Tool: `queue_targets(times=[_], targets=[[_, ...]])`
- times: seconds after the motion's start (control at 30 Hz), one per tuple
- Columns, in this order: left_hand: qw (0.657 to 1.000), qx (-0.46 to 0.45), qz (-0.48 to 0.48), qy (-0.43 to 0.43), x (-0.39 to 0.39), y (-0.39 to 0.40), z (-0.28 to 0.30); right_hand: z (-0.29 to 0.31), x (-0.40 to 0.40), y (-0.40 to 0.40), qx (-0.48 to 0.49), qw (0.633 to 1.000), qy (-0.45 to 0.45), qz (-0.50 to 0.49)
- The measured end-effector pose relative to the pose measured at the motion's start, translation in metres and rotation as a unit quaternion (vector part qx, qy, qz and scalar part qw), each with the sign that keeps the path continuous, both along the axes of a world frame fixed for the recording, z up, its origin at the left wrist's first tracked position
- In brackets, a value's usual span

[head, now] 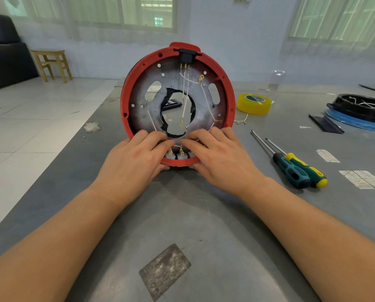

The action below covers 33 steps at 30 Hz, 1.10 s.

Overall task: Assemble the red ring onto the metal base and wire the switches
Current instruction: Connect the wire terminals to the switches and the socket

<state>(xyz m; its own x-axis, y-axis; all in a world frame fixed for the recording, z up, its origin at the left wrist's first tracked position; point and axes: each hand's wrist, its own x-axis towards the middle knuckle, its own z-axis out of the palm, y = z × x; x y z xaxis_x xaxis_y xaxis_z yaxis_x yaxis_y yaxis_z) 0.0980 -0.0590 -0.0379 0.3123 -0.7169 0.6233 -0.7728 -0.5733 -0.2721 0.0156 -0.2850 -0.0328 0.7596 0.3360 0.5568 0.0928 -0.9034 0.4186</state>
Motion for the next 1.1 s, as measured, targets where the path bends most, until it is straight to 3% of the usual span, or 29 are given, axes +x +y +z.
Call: queue_targets(times=[1.1], targets=[[0.996,-0.065,0.041,-0.045,-0.003,-0.013,-0.010,0.003,0.005,0.003,0.032,0.999,0.021,0.023]])
